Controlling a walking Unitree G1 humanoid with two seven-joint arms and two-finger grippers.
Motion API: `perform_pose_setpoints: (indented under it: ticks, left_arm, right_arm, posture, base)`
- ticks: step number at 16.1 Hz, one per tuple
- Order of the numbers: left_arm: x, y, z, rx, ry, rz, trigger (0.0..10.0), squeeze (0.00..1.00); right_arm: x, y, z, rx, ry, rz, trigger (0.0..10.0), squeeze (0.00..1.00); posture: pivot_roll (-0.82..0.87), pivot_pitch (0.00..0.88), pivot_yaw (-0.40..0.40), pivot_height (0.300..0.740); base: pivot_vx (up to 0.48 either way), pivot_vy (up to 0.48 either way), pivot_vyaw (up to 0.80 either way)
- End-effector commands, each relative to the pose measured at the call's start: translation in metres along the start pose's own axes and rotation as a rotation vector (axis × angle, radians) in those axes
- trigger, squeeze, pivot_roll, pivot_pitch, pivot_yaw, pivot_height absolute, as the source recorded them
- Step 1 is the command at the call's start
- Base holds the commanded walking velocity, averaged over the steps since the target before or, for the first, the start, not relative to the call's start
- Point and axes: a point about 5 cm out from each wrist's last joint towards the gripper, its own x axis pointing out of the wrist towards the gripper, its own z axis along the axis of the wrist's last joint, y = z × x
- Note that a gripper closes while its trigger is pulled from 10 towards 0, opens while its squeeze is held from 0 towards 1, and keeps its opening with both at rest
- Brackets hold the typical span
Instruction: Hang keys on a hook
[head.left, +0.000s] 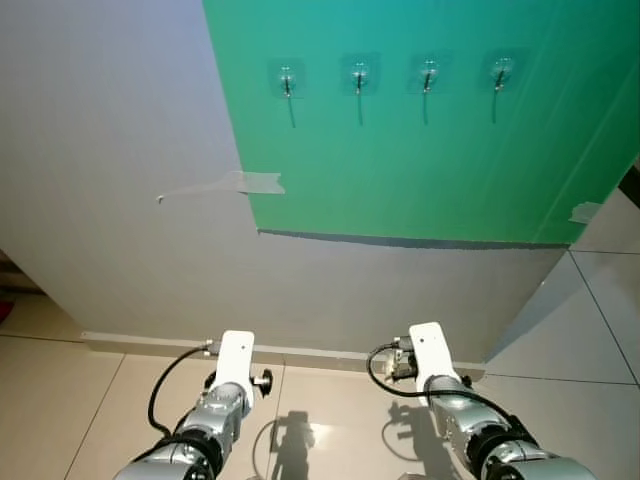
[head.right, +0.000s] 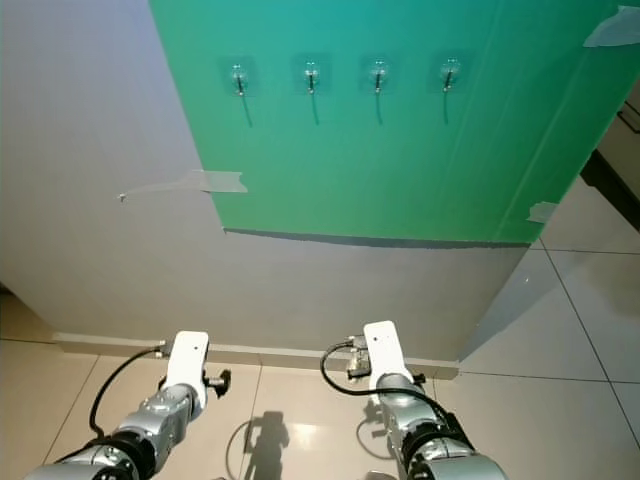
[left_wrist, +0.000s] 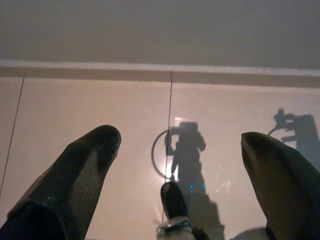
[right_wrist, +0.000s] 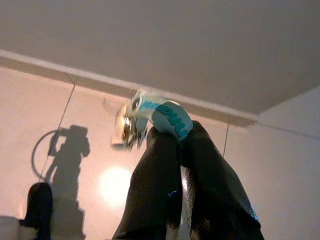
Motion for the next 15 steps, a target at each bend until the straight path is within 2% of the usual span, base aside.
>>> perform_pose_setpoints:
  ticks: [1,8,11,15]
  left_arm:
    - [-0.001,0.009,-0.012,0.019,0.054,0.023,10.0,0.00]
    - [-0.003,0.022,-0.022,0.016,0.100,0.059,10.0,0.00]
    - [-0.005,0.023,-0.031,0.038,0.130,0.054,10.0,0.00]
    - [-0.005,0.024,-0.031,0.037,0.131,0.057,10.0,0.00]
  right_arm:
    - [-0.002,0.000,-0.011,-0.002,0.050,-0.008,0.0,0.00]
    - [-0.004,-0.006,-0.026,-0.021,0.105,-0.017,0.0,0.00]
    - [-0.005,-0.005,-0.031,-0.028,0.120,0.003,0.0,0.00]
    - [-0.006,-0.005,-0.034,-0.009,0.130,0.001,0.0,0.00]
  posture:
    - [-0.14,0.000,0.067,0.740]
    - [-0.15,0.000,0.070,0.740]
    - [-0.16,0.000,0.070,0.740]
    - [-0.16,0.000,0.075,0.740]
  base:
    - [0.000,0.000,0.00]
    - [0.000,0.000,0.00]
    - [0.000,0.000,0.00]
    - [0.000,0.000,0.00]
